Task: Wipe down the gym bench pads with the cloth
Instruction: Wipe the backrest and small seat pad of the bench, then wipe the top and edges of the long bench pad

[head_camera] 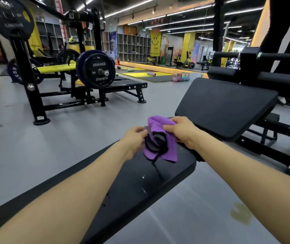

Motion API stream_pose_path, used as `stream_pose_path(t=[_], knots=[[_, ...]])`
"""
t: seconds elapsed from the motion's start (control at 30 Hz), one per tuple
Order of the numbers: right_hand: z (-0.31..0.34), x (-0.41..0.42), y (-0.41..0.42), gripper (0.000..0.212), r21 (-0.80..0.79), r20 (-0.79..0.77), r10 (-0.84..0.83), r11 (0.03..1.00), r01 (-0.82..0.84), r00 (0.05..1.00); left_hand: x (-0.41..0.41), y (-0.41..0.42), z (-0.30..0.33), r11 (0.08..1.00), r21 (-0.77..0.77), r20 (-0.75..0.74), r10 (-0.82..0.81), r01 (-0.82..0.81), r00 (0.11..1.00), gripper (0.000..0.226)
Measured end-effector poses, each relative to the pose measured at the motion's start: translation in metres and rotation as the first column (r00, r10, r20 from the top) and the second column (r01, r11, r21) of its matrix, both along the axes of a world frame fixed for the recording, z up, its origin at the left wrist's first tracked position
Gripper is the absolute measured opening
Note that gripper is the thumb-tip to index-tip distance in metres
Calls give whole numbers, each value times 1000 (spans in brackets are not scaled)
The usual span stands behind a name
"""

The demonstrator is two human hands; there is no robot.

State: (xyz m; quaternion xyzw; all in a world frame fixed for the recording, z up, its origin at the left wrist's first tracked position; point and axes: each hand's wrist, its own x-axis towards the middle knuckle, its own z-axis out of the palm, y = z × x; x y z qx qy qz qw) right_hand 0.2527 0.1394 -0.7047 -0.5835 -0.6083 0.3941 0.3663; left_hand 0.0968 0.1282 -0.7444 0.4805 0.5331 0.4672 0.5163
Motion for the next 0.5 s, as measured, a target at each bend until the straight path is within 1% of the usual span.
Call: stream_pose_path(t=[0.03,0.07,0.13,0.17,0.2,0.23,0.27,0.33,0.4,0.43,0.5], knots=[[3,-1,1,23,-4,-8,-23,1000,23,1000,-4,0,2,998,-3,-19,57,-57,998,14],[6,-3,2,25,-7,-14,-40,999,40,999,-6,0,4,998,-12,5,68,-68,998,17],[10,-7,3,27,-13,-30,-40,999,39,999,-8,-4,11,999,-27,130,-36,40,991,29],[11,-10,2,28,-18,-48,-23,1000,22,999,-7,-5,12,995,-20,119,-95,98,988,39],[12,-12,0,29,-27,-72,0,1000,-2,997,-5,-5,10,991,-8,62,-129,130,990,48],[13,-13,-3,29,-36,-100,28,999,-32,995,-4,-6,9,990,8,-5,-138,138,990,52],[15,-14,-5,28,-42,-129,53,997,-59,990,-5,-6,9,993,21,-68,-113,115,991,52],[20,-7,-9,25,-51,-165,89,994,-99,982,-13,-3,11,996,9,-118,-86,88,989,51],[28,6,-12,22,-59,-145,116,990,-126,983,-26,-3,15,988,-47,-104,-149,145,983,38],[31,13,-14,20,-66,-125,125,989,-134,984,-31,-4,18,981,-65,-116,-190,184,975,30],[31,20,-16,18,-82,-134,137,985,-149,981,-37,-5,23,969,-81,-156,-246,235,957,22]])
